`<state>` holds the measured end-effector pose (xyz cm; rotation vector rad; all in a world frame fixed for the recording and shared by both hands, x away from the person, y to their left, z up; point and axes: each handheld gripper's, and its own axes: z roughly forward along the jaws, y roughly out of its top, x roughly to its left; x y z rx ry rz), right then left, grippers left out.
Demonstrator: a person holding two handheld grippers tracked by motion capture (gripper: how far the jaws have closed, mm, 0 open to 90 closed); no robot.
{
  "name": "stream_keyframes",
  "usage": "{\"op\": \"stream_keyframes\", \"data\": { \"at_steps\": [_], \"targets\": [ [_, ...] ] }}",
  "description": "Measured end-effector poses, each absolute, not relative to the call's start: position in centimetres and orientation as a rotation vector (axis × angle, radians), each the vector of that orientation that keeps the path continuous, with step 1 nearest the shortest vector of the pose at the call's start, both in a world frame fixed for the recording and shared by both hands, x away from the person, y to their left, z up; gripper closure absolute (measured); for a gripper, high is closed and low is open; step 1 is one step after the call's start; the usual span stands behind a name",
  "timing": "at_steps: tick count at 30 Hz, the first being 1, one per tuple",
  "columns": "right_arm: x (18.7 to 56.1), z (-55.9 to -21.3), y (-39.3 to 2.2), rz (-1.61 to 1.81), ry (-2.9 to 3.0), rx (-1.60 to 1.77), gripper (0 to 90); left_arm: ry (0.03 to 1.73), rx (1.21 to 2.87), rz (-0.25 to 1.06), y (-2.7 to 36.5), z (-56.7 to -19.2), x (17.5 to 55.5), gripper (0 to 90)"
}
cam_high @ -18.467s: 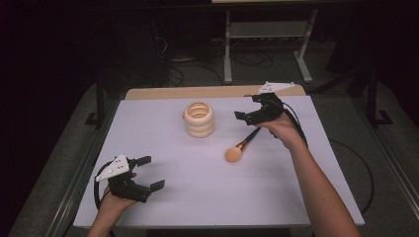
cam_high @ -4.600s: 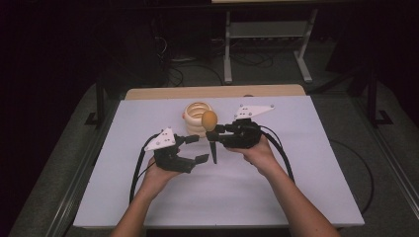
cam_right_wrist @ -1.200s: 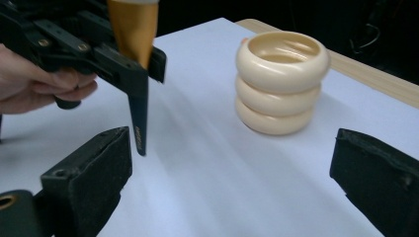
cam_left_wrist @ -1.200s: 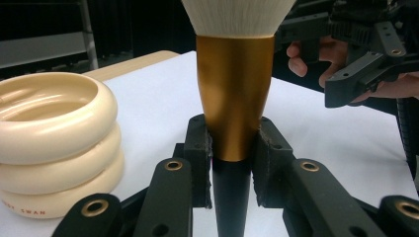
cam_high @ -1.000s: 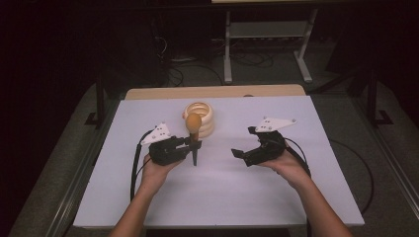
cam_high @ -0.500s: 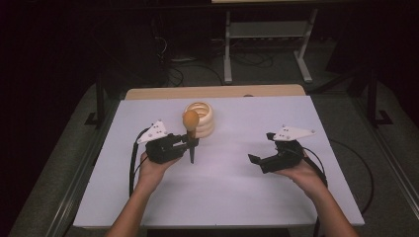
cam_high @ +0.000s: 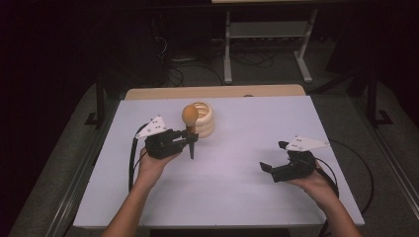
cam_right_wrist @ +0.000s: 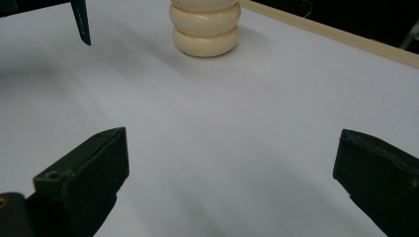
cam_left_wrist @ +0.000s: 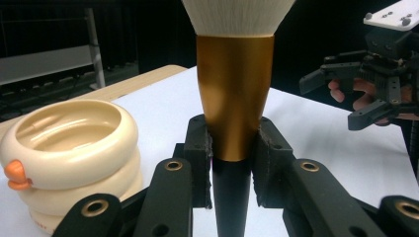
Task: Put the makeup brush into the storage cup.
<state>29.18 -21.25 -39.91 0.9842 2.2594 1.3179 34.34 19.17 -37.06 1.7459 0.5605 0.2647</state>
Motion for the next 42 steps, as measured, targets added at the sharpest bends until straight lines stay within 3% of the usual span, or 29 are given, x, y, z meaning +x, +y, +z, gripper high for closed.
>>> {"op": "stream_keyframes", "data": {
  "at_steps": [17, 42],
  "targets": [
    [28.1, -40.2, -24.0, 1.318, 2.173, 1.076, 0.0, 0.531, 1.74, 0.249, 18.7, -35.7, 36.0, 72.0],
    [27.9, -40.1, -24.5, 1.331, 2.155, 1.09, 0.0, 0.523, 1.696, 0.266, 18.8, -33.9, 38.7, 72.0]
  ]
}}
